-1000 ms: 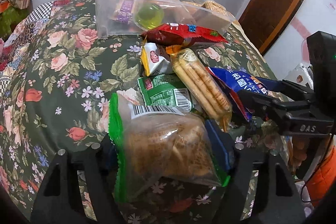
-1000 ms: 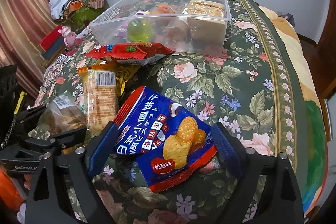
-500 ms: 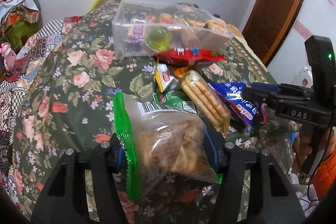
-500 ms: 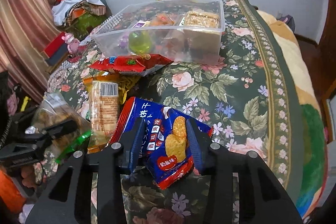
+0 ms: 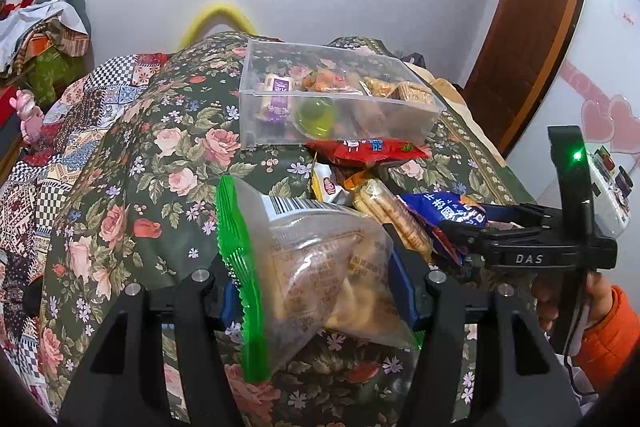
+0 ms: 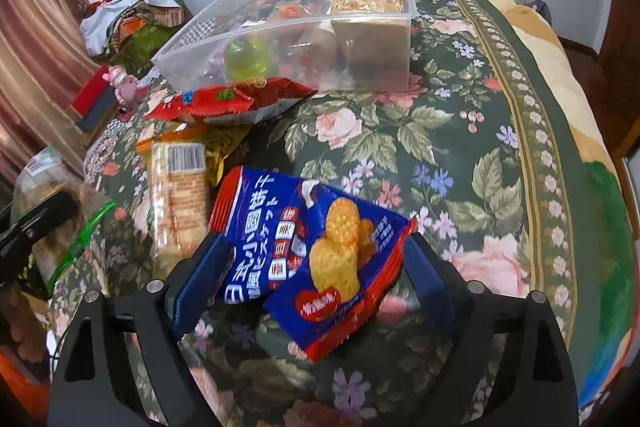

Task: Organize snacks
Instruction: 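Grasp green-edged zip bag with left tool while right tool grasps blue cracker pack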

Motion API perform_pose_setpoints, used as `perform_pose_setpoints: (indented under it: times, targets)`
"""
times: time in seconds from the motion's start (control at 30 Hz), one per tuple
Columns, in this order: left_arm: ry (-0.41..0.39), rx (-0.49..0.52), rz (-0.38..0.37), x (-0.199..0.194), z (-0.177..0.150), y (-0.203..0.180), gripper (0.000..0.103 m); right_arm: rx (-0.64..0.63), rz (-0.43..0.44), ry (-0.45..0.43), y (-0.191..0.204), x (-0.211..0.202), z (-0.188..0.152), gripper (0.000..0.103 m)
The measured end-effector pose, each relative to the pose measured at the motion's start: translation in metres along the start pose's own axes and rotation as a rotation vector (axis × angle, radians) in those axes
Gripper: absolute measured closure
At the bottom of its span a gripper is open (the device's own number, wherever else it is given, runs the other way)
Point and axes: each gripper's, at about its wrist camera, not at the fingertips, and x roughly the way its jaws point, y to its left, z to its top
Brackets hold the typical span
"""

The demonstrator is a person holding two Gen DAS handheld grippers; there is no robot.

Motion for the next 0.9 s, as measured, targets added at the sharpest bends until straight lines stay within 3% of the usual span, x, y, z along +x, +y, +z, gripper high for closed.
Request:
perform_pose_setpoints:
  times: [0.47, 0.67, 0.7, 0.73, 0.8, 0.9]
  targets:
    - [-0.031, 0.004, -0.006, 0.0, 0.015, -0.009, 0.044, -0.065, 0.006, -0.017, 0.006, 0.001, 0.002, 0.038]
    - [-0.061, 0.004, -0.008, -0.003, 0.029, -0.009, 0.044, -0.088, -0.005, -0.07, 0.009, -0.016, 0.008, 0.072]
    - [-0.066, 0.003, -0.008, -0.003, 0.032, -0.009, 0.044, -0.093, -0.014, -0.082, 0.01, -0.019, 0.011, 0.089]
    - [-0.07, 0.002, -0.009, -0.004, 0.033, -0.009, 0.044, -0.096, -0.021, -0.093, 0.009, -0.022, 0.014, 0.094]
    - [-0.076, 0.001, -0.011, -0.003, 0.037, -0.009, 0.044, -0.078, 0.016, -0.088, 0.004, -0.026, 0.021, 0.094]
    - [-0.081, -0.003, -0.012, -0.002, 0.04, -0.008, 0.044, -0.075, -0.003, -0.093, 0.0, -0.031, 0.024, 0.094]
